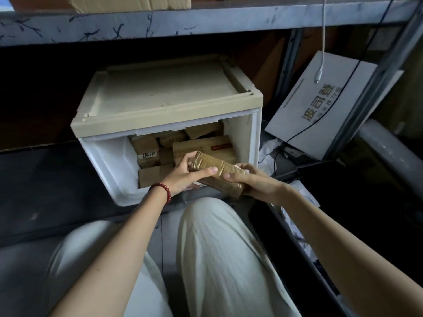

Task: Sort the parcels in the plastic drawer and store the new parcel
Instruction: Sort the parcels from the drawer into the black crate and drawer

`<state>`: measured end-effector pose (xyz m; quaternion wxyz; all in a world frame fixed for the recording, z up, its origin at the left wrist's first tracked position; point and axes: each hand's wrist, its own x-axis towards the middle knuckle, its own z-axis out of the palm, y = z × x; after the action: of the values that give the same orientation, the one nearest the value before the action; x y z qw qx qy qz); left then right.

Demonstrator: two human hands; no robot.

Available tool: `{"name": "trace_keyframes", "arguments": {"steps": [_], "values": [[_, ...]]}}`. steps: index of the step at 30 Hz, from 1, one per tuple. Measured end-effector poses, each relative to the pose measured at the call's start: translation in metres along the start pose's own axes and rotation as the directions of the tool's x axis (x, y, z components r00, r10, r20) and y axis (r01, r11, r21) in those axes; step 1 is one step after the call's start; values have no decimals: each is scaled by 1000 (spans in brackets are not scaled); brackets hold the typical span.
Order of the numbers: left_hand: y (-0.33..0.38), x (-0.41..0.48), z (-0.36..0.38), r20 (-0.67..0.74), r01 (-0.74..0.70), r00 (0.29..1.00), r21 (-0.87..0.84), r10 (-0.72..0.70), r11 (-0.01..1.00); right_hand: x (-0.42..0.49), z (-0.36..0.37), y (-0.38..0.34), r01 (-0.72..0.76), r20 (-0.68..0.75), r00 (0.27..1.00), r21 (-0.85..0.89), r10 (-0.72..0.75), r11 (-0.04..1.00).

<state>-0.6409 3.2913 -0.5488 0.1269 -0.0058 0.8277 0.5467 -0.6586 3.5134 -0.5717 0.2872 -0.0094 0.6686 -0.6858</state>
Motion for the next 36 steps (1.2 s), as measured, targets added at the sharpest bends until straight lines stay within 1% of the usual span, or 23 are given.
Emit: {"name": "trace_keyframes", "arguments": {"steps": [2, 4, 6, 9, 11, 13, 15, 17, 18, 20, 22, 24, 26, 29, 32, 36], "values": [[10, 1, 7, 61, -10, 998, 53, 6, 999, -15, -11, -2, -6, -29, 1000, -60, 5, 998], [17, 2, 16, 136, -27, 991, 121, 10, 992, -31, -22, -3, -7, -33, 999, -167, 1, 986], [25, 5, 28, 203, -63, 979, 256, 10, 965, -47, -35, 0, 17, -63, 997, -282, -36, 959], [38, 11, 56, 278, -164, 960, 459, 34, 873, -70, -53, 10, 77, -120, 982, -460, -148, 884], [48, 17, 81, 315, -257, 944, 528, 94, 809, -86, -66, 19, 57, -202, 954, -599, -220, 799], [60, 23, 111, 358, -371, 915, 567, 186, 735, -101, -84, 32, 8, -290, 922, -649, -257, 761], [70, 28, 143, 417, -477, 873, 618, 253, 626, -117, -101, 48, -53, -349, 907, -646, -233, 762], [77, 31, 177, 487, -553, 831, 673, 268, 491, -136, -119, 64, -142, -423, 885, -645, -196, 751], [79, 32, 195, 515, -579, 814, 685, 268, 443, -146, -128, 73, -179, -462, 868, -633, -182, 753], [79, 34, 226, 558, -614, 788, 682, 261, 397, -165, -143, 90, -213, -526, 833, -591, -172, 778], [78, 34, 257, 596, -642, 763, 655, 248, 399, -181, -158, 108, -231, -584, 793, -552, -173, 801], [76, 33, 285, 631, -660, 740, 617, 231, 428, -196, -168, 124, -265, -629, 761, -524, -159, 809], [71, 32, 312, 672, -678, 712, 584, 202, 447, -210, -177, 141, -304, -671, 730, -487, -128, 819], [58, 30, 344, 726, -699, 673, 560, 144, 444, -225, -184, 169, -349, -711, 700, -431, -75, 832], [40, 26, 373, 776, -707, 628, 539, 57, 458, -234, -187, 199, -415, -729, 684, -381, 7, 826], [13, 16, 406, 826, -719, 563, 512, -38, 469, -243, -181, 239, -509, -743, 648, -261, 166, 820]]}}
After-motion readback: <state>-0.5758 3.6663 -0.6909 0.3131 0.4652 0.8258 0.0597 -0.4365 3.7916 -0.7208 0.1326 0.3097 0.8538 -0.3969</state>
